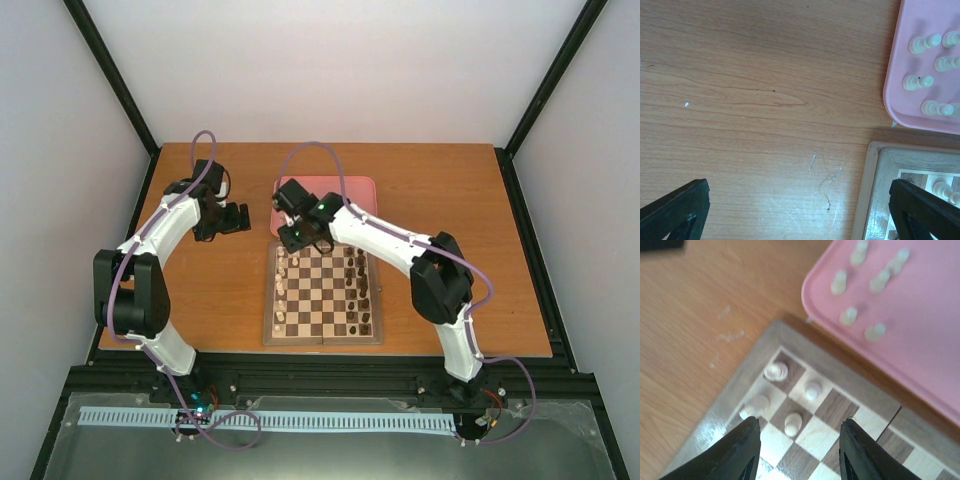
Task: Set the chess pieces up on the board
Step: Pick up the chess piece from the storage box.
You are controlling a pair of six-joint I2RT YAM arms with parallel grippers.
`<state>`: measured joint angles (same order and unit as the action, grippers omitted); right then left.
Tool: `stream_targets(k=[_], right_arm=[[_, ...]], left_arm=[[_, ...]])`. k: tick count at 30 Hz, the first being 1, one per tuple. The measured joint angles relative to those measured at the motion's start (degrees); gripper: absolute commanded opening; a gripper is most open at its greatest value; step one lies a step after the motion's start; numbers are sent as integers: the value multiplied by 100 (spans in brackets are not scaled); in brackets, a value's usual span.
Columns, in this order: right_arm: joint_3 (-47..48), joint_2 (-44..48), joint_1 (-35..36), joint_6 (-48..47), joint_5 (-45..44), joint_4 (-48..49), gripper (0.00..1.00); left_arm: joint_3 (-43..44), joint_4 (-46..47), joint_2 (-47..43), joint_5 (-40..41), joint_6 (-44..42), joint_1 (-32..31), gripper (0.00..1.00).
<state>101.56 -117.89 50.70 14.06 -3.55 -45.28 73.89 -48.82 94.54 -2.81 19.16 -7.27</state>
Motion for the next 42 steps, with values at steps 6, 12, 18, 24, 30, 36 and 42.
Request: stream_targets(k=[6,12,18,24,30,36,42], right_arm=[[1187,-203,-525,33,273,-289,40],[2809,-1373,-1049,39,297,-439,37],[3008,-2177,-1113,26,496,-776,36],[2817,-2275,-1093,7,629,-944,36],[2752,-2277,-1091,-68,719,-981,36],[2870,-2422,-1091,-114,839,-1025,36],[3062,-2673,-1091,-127,960,-1069,31]], left_arm=[[2,2,0,-24,0,0,100],[2,0,0,-46,0,-15,100],[11,0,0,-44,0,-20,100],[11,-2,0,-44,0,-20,100],[55,-2,2,-44,0,-20,100],[68,-2,2,-42,0,-20,100],[68,-4,2,-39,0,-20,100]])
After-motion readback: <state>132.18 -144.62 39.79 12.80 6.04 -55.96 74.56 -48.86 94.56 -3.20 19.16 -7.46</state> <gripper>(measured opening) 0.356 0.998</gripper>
